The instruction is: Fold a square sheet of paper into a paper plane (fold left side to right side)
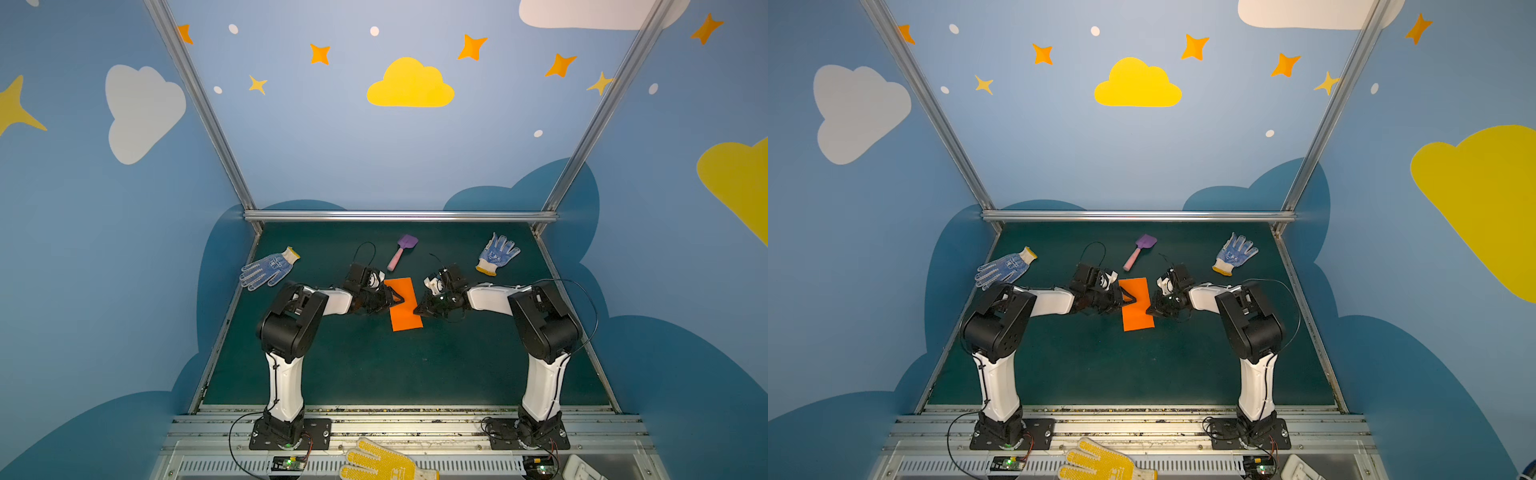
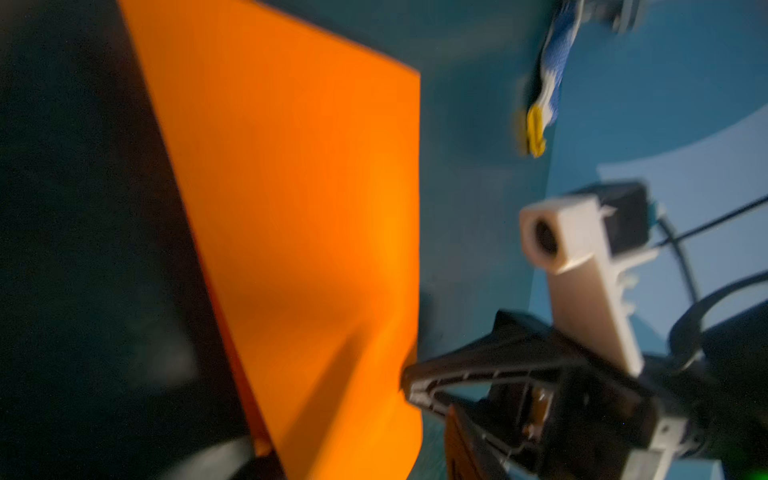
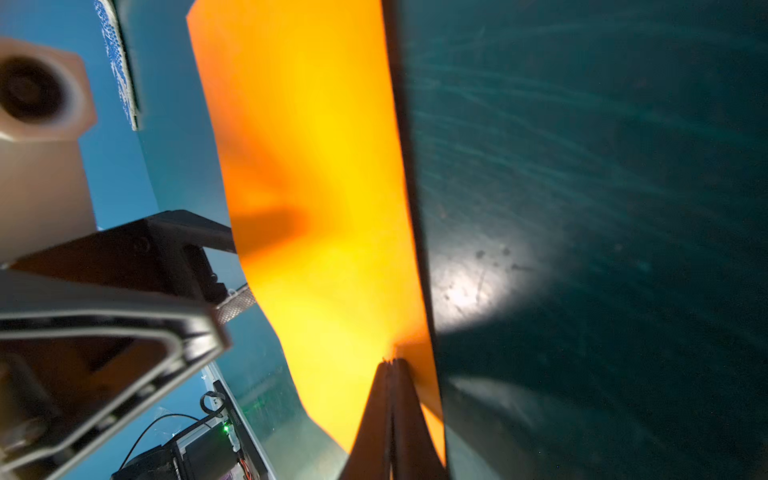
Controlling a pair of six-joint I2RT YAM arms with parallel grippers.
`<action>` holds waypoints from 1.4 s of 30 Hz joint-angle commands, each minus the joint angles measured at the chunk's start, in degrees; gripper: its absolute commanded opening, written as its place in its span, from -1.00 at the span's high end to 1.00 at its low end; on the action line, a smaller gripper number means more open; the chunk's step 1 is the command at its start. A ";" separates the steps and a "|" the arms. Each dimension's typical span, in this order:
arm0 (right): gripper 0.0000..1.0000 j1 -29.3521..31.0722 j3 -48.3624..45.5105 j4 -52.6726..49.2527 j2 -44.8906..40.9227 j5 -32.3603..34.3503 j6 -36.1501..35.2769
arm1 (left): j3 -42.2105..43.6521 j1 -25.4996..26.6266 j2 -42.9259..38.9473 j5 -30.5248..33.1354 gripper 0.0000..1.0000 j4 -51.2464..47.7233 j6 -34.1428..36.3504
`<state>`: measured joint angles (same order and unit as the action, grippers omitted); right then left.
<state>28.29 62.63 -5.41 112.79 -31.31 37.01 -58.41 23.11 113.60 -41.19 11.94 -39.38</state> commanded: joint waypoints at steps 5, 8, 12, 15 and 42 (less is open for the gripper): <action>1.00 -0.65 -2.16 -6.11 -1.47 3.80 -1.29 | 0.44 -0.34 0.03 -1.20 0.67 -0.94 1.23; 1.00 -0.27 -2.63 -6.71 -3.48 3.61 -1.74 | 0.21 -0.29 -0.19 -2.10 0.92 -1.37 1.16; 1.00 0.51 -4.12 -7.53 -8.85 3.90 -3.26 | 1.46 -0.26 -1.82 -3.09 0.93 -1.71 0.46; 1.00 1.96 -5.36 -10.03 -13.76 5.89 -5.73 | 3.35 0.05 -3.66 -3.76 0.93 -1.72 -1.48; -0.50 35.25 3.12 -22.68 -13.21 41.02 -17.81 | 3.39 1.69 -7.96 -6.09 0.93 -20.11 -4.98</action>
<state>63.20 63.90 -28.03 97.76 5.34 18.68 -54.33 24.80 105.86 -46.15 -6.04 -45.41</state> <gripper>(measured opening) 0.749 0.047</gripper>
